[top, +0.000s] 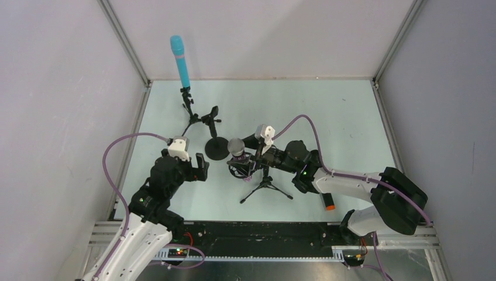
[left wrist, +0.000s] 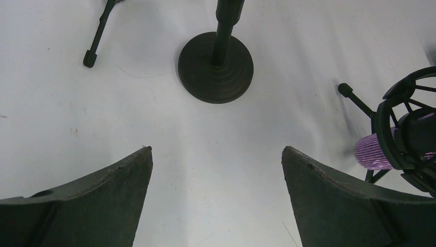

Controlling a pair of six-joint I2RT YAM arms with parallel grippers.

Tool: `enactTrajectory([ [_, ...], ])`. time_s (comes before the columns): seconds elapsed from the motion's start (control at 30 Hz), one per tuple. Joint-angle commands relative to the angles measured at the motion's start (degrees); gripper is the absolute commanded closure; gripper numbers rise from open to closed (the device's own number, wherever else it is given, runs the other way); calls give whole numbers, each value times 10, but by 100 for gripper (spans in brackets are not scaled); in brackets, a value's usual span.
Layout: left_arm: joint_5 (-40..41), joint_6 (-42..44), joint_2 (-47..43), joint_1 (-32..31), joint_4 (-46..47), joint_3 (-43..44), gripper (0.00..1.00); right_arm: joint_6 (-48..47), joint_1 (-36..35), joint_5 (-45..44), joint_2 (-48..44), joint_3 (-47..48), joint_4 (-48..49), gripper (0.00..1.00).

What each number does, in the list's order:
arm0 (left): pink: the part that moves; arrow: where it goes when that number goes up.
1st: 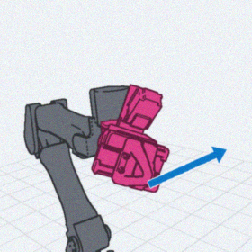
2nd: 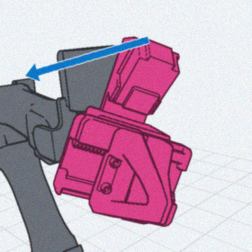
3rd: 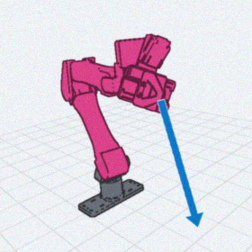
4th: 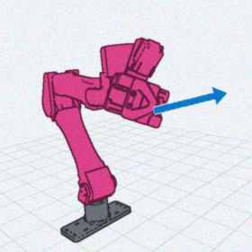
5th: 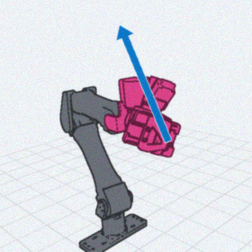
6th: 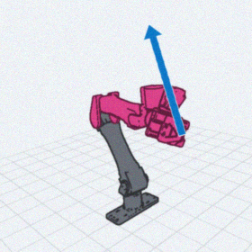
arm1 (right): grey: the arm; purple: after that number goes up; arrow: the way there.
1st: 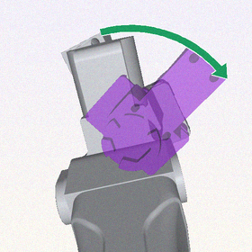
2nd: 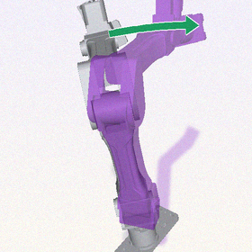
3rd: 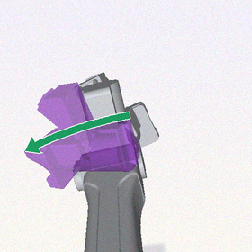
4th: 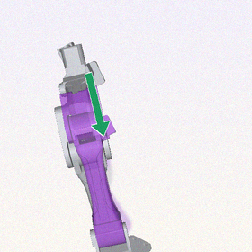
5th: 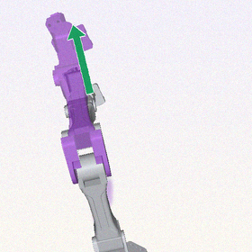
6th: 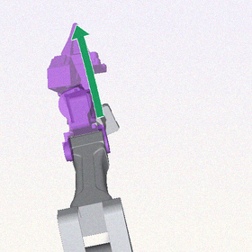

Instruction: Attach the microphones to the stand

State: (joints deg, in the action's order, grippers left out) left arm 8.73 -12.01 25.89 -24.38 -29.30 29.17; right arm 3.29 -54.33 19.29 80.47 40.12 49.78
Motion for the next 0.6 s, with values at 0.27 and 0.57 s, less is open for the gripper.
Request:
enactTrajectory([
  [0.27,-1,-6,5,3,15,12,2,25,-3,-30,-54,-2,2,0],
  [0.57,-4,-4,1,2,15,11,2,35,-3,-26,-101,-5,-33,1],
])
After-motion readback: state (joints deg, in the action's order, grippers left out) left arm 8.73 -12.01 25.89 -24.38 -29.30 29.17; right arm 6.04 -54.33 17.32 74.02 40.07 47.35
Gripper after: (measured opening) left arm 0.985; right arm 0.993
